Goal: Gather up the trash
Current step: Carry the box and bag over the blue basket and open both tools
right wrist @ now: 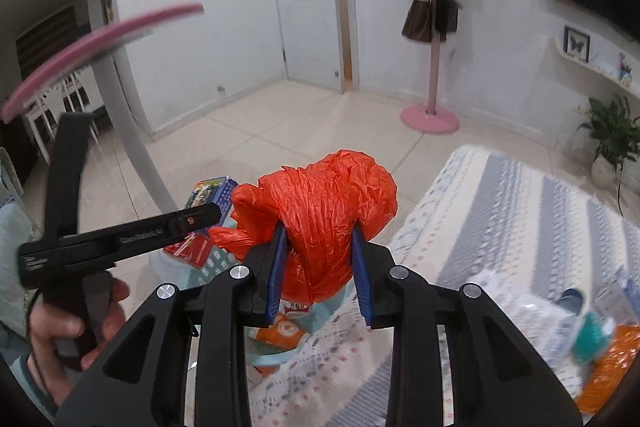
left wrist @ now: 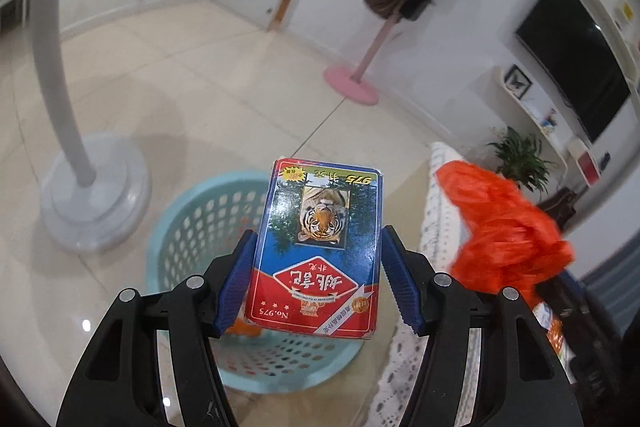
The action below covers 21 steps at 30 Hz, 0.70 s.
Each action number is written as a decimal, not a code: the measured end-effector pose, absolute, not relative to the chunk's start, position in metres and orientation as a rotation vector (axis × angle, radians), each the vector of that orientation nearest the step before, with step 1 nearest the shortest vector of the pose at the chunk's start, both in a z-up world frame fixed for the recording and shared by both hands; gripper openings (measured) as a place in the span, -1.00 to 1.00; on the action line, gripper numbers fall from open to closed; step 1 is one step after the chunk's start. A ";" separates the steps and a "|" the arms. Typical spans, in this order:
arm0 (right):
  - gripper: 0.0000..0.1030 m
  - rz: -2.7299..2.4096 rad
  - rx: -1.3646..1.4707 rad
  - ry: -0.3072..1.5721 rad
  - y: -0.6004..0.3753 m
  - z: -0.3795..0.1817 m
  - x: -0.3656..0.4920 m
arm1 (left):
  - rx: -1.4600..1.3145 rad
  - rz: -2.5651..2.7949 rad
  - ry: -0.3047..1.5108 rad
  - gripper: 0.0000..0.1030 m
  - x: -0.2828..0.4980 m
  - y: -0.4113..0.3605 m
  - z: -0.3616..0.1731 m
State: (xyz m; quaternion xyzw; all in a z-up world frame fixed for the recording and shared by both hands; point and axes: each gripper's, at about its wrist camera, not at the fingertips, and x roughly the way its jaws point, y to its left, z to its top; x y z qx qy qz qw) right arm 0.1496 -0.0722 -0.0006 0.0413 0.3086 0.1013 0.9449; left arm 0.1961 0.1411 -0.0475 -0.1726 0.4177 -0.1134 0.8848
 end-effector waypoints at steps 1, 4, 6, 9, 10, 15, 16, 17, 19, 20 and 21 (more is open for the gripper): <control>-0.45 0.204 0.085 0.651 -0.067 -0.009 0.157 | -0.359 -0.225 0.878 0.17 0.200 0.144 -0.050; -0.43 0.199 0.075 0.697 -0.054 -0.030 0.170 | -0.363 -0.205 0.907 0.17 0.206 0.147 -0.057; -0.42 0.201 0.061 0.718 -0.046 -0.040 0.176 | -0.361 -0.202 0.920 0.18 0.208 0.149 -0.059; -0.33 0.193 0.041 0.741 -0.037 -0.050 0.184 | -0.347 -0.181 0.939 0.20 0.210 0.153 -0.064; -0.16 0.191 0.041 0.750 -0.036 -0.053 0.185 | -0.347 -0.178 0.943 0.20 0.210 0.154 -0.066; 0.33 0.187 0.081 0.754 -0.045 -0.057 0.186 | -0.355 -0.177 0.942 0.38 0.208 0.162 -0.066; 0.33 0.190 0.087 0.757 -0.046 -0.058 0.186 | -0.357 -0.176 0.937 0.39 0.207 0.162 -0.065; 0.33 0.194 0.096 0.763 -0.048 -0.058 0.186 | -0.362 -0.176 0.931 0.42 0.206 0.164 -0.064; 0.33 0.195 0.110 0.766 -0.052 -0.059 0.185 | -0.369 -0.178 0.928 0.47 0.205 0.165 -0.061; 0.33 0.195 0.116 0.767 -0.053 -0.059 0.184 | -0.375 -0.181 0.922 0.50 0.204 0.166 -0.059; 0.33 0.196 0.122 0.769 -0.055 -0.059 0.182 | -0.379 -0.185 0.911 0.52 0.202 0.166 -0.056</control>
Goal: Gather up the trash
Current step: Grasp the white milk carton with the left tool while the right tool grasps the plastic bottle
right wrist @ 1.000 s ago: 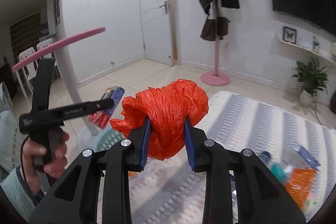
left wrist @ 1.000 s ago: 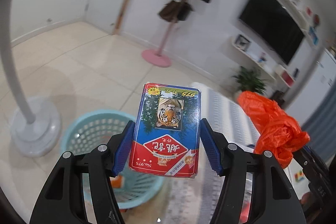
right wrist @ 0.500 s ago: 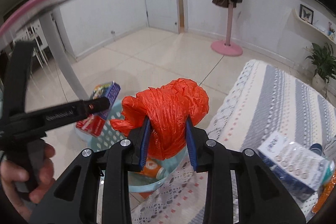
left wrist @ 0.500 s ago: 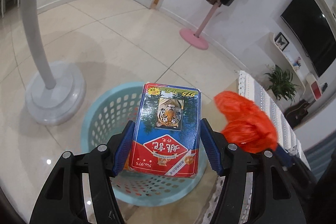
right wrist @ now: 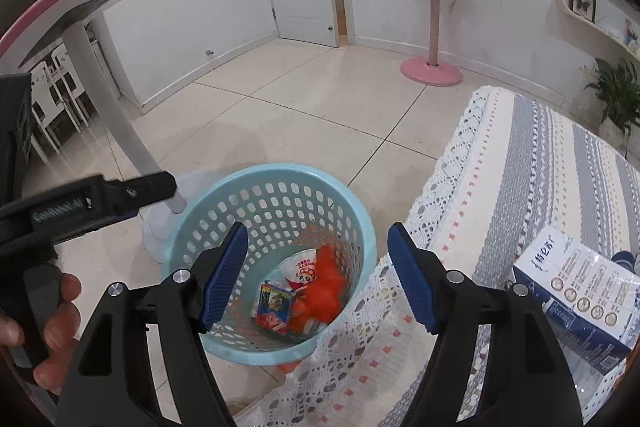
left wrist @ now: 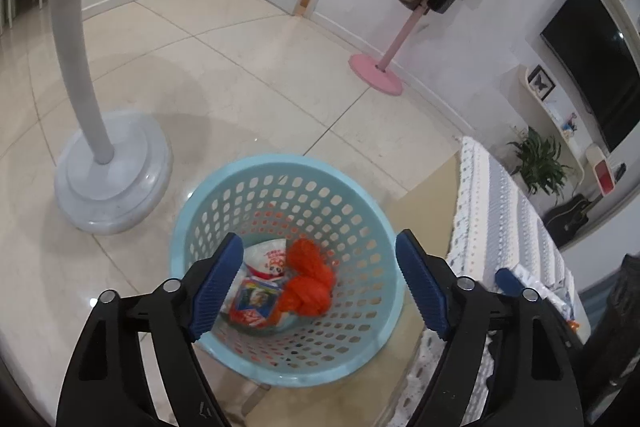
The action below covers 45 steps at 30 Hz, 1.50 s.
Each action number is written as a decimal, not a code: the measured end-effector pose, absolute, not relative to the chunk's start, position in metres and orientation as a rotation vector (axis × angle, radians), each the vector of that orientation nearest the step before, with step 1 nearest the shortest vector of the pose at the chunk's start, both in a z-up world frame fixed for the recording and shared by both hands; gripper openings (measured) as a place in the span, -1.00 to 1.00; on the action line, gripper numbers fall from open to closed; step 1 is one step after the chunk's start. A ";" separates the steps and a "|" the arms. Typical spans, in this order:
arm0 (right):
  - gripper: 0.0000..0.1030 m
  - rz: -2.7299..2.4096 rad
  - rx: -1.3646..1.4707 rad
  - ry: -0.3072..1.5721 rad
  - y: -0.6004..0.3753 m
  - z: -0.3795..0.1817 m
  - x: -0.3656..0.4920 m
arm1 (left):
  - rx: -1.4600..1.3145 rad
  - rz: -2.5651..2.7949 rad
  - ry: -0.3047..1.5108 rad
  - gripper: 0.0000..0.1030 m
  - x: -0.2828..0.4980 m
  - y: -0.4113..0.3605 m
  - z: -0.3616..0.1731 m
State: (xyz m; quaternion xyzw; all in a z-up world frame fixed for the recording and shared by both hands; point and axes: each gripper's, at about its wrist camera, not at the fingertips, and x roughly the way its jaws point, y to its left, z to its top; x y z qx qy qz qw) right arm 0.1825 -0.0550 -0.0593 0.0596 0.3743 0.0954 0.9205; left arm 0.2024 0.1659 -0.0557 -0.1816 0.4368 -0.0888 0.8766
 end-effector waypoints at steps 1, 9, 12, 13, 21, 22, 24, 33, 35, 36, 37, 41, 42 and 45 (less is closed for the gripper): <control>0.33 0.197 0.128 0.771 -0.057 -0.059 0.181 | -0.378 -0.187 0.903 0.53 0.201 0.165 -0.054; 0.33 0.199 0.141 0.743 -0.065 -0.043 0.162 | -0.392 -0.239 0.803 0.53 0.184 0.151 -0.023; 0.33 0.192 0.148 0.707 -0.075 -0.027 0.149 | -0.410 -0.270 0.761 0.54 0.177 0.141 -0.009; 0.33 0.187 0.153 0.695 -0.080 -0.022 0.144 | -0.413 -0.282 0.752 0.54 0.175 0.136 -0.005; 0.33 0.097 0.194 0.597 -0.144 0.016 0.091 | -0.325 -0.410 0.683 0.54 0.152 0.072 0.020; 0.33 0.079 0.196 0.587 -0.154 0.018 0.084 | -0.310 -0.428 0.683 0.54 0.149 0.063 0.021; 0.33 0.037 0.197 0.568 -0.174 0.023 0.070 | -0.277 -0.469 0.688 0.54 0.145 0.039 0.021; 0.33 -0.151 0.282 0.541 -0.272 0.015 0.010 | -0.141 -0.626 0.749 0.54 0.123 -0.061 -0.001; 0.33 -0.171 0.313 0.549 -0.290 0.008 0.002 | -0.099 -0.651 0.765 0.54 0.117 -0.084 -0.010; 0.33 -0.181 0.323 0.556 -0.298 0.004 -0.001 | -0.074 -0.661 0.776 0.54 0.114 -0.095 -0.015; 0.33 -0.191 0.330 0.562 -0.304 0.000 -0.005 | -0.053 -0.665 0.784 0.54 0.112 -0.102 -0.020; 0.33 -0.211 0.358 0.587 -0.320 -0.017 -0.016 | 0.060 -0.646 0.815 0.54 0.108 -0.131 -0.043; 0.33 -0.217 0.366 0.595 -0.323 -0.020 -0.017 | 0.077 -0.643 0.820 0.54 0.107 -0.135 -0.047; 0.33 -0.219 0.386 0.612 -0.330 -0.029 -0.020 | 0.117 -0.631 0.831 0.52 0.108 -0.141 -0.056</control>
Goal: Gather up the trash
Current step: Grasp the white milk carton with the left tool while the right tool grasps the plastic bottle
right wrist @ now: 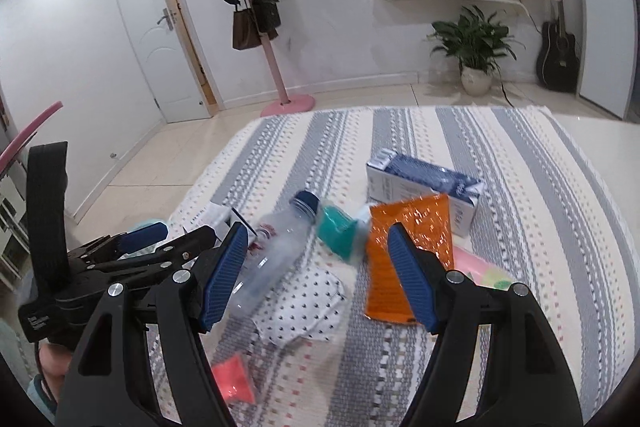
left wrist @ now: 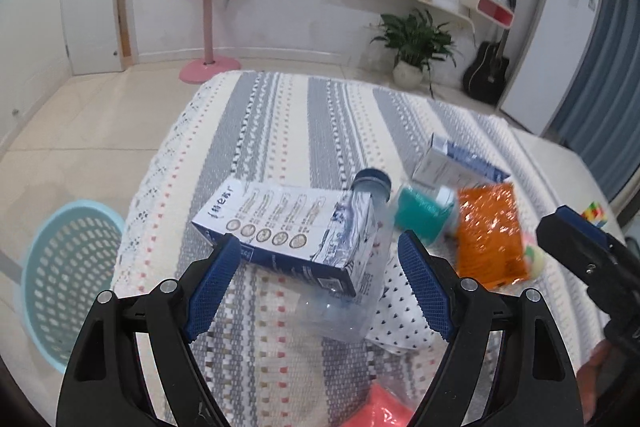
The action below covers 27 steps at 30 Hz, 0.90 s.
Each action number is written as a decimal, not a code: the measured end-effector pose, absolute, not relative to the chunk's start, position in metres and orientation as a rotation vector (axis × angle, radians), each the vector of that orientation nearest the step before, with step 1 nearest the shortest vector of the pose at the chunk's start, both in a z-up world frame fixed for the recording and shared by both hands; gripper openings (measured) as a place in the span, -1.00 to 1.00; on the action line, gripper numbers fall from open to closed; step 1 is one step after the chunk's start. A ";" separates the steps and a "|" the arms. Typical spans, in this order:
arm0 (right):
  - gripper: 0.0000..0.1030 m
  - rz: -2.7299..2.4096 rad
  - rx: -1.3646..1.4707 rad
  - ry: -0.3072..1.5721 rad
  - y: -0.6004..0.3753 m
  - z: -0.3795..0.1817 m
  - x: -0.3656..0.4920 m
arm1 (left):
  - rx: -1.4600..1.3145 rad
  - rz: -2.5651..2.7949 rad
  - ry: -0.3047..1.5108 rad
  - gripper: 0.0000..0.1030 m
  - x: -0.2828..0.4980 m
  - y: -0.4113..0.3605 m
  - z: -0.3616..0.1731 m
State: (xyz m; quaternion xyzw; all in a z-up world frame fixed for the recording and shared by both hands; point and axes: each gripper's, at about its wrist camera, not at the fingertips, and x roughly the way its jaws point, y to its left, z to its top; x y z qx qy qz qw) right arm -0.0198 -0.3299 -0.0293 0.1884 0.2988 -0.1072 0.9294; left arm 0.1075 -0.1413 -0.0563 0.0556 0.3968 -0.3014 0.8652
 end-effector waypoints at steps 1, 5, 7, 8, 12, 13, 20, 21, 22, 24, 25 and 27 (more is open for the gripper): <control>0.33 -0.219 0.391 0.619 -0.331 -0.032 -0.019 | 0.127 -0.627 0.834 0.50 0.108 -0.141 -0.057; 0.33 -0.212 0.393 0.629 -0.330 -0.037 -0.019 | 0.162 -0.625 0.834 0.18 0.109 -0.133 -0.060; 0.33 -0.203 0.387 0.635 -0.326 -0.038 -0.017 | 0.173 -0.642 0.857 0.02 0.111 -0.124 -0.063; 0.33 -0.198 0.383 0.637 -0.324 -0.039 -0.017 | 0.184 -0.640 0.859 0.02 0.111 -0.119 -0.063; 0.33 -0.182 0.378 0.645 -0.317 -0.042 -0.016 | 0.225 -0.634 0.880 0.02 0.112 -0.097 -0.066; 0.33 -0.177 0.379 0.647 -0.315 -0.043 -0.015 | 0.230 -0.633 0.887 0.02 0.112 -0.092 -0.066; 0.33 -0.142 0.368 0.669 -0.298 -0.049 -0.008 | 0.181 -0.643 0.936 0.35 0.121 -0.054 -0.064; 0.33 -0.136 0.361 0.673 -0.294 -0.050 -0.006 | 0.131 -0.653 0.948 0.48 0.125 -0.052 -0.063; 0.33 -0.131 0.355 0.676 -0.292 -0.050 -0.006 | 0.067 -0.665 0.962 0.48 0.132 -0.051 -0.061; 0.33 -0.126 0.342 0.678 -0.288 -0.050 -0.007 | -0.009 -0.654 0.994 0.51 0.144 -0.055 -0.064; 0.33 -0.127 0.331 0.678 -0.285 -0.049 -0.009 | -0.050 -0.625 1.027 0.54 0.153 -0.059 -0.069; 0.33 -0.133 0.307 0.675 -0.283 -0.048 -0.012 | -0.088 -0.588 1.075 0.54 0.165 -0.070 -0.080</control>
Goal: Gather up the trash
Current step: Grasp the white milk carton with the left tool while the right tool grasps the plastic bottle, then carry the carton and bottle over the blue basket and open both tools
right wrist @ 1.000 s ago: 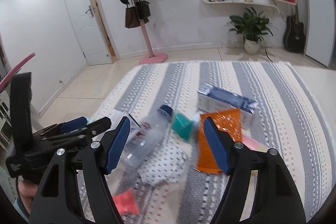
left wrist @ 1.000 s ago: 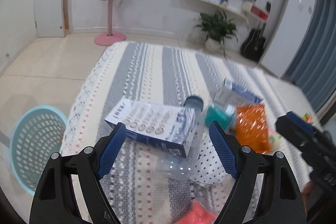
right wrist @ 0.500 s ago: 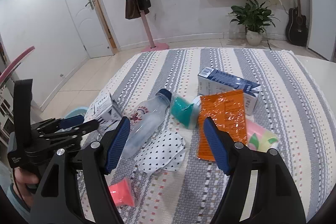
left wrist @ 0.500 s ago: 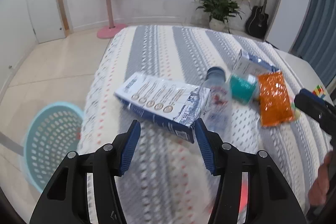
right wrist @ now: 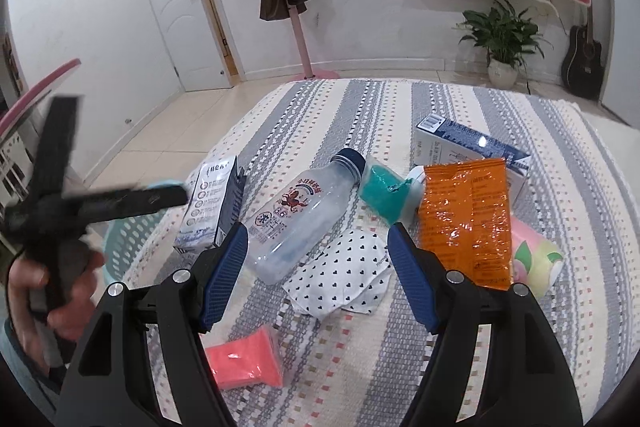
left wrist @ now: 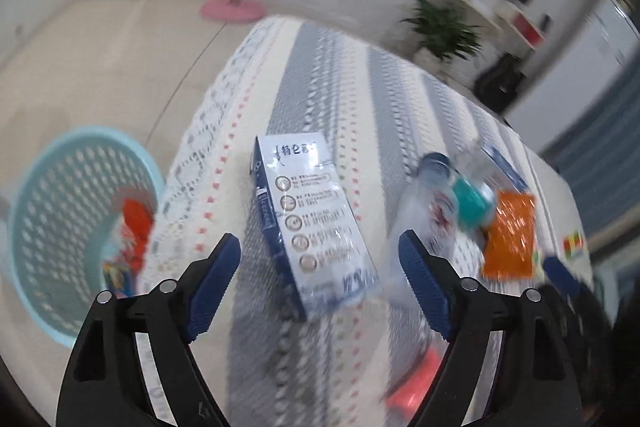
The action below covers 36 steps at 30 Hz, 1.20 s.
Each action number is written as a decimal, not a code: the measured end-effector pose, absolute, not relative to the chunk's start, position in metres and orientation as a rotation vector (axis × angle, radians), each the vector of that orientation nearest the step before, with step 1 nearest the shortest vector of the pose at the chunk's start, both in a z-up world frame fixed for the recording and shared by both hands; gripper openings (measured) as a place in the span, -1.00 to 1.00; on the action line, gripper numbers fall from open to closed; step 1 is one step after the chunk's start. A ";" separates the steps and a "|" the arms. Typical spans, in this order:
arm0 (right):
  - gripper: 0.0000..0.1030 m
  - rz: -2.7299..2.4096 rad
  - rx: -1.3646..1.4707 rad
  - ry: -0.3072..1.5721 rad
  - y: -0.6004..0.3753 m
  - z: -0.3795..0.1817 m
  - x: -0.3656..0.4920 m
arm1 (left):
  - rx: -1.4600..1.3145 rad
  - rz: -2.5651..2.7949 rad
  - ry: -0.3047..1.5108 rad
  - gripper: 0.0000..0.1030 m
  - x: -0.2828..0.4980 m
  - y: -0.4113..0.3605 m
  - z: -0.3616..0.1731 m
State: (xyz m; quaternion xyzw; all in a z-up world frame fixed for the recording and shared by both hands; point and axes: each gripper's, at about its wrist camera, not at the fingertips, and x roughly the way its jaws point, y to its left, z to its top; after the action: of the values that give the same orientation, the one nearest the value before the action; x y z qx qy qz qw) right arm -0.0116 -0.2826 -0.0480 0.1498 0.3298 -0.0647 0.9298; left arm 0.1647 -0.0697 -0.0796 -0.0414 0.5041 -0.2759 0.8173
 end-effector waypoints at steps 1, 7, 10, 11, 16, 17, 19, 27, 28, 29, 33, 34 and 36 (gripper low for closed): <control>0.33 -0.140 0.290 0.674 -0.281 -0.047 -0.013 | -0.094 -0.566 1.101 0.54 0.170 -0.077 -0.086; 0.33 -0.191 0.305 0.680 -0.291 -0.044 -0.003 | -0.052 -0.475 1.163 0.51 0.181 -0.107 -0.113; 0.33 -0.200 0.356 0.694 -0.300 -0.041 0.013 | 0.008 -0.443 1.166 0.43 0.181 -0.114 -0.122; 0.33 -0.193 0.378 0.700 -0.302 -0.041 0.020 | 0.042 -0.436 1.161 0.31 0.179 -0.116 -0.122; 0.33 -0.155 0.470 0.770 -0.302 -0.053 0.053 | 0.057 -0.423 1.138 0.15 0.177 -0.100 -0.119; 0.33 -0.141 0.495 0.788 -0.301 -0.058 0.059 | 0.051 -0.422 1.133 0.14 0.176 -0.096 -0.117; 0.33 -0.141 0.548 0.844 -0.300 -0.070 0.073 | 0.028 -0.430 1.119 0.14 0.176 -0.084 -0.111; 0.34 -0.134 0.670 0.985 -0.291 -0.102 0.107 | 0.009 -0.423 1.083 0.14 0.181 -0.053 -0.095; 0.34 -0.147 0.659 0.992 -0.288 -0.104 0.111 | 0.006 -0.420 1.084 0.14 0.183 -0.050 -0.095; 0.36 -0.159 0.649 1.000 -0.285 -0.106 0.113 | 0.002 -0.416 1.084 0.14 0.184 -0.046 -0.095; 0.37 -0.195 0.607 1.029 -0.274 -0.109 0.124 | -0.002 -0.397 1.074 0.14 0.183 -0.031 -0.093; 0.37 -0.207 0.581 1.039 -0.269 -0.109 0.126 | -0.008 -0.392 1.070 0.14 0.183 -0.027 -0.091; 0.37 -0.225 0.530 1.048 -0.261 -0.109 0.128 | -0.017 -0.383 1.061 0.14 0.185 -0.019 -0.088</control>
State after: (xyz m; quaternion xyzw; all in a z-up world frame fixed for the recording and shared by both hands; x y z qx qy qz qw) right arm 0.1283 -0.2610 -0.1088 0.2495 0.4933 -0.1057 0.8266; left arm 0.1852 -0.0189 -0.0882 -0.0079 0.5030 -0.1815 0.8450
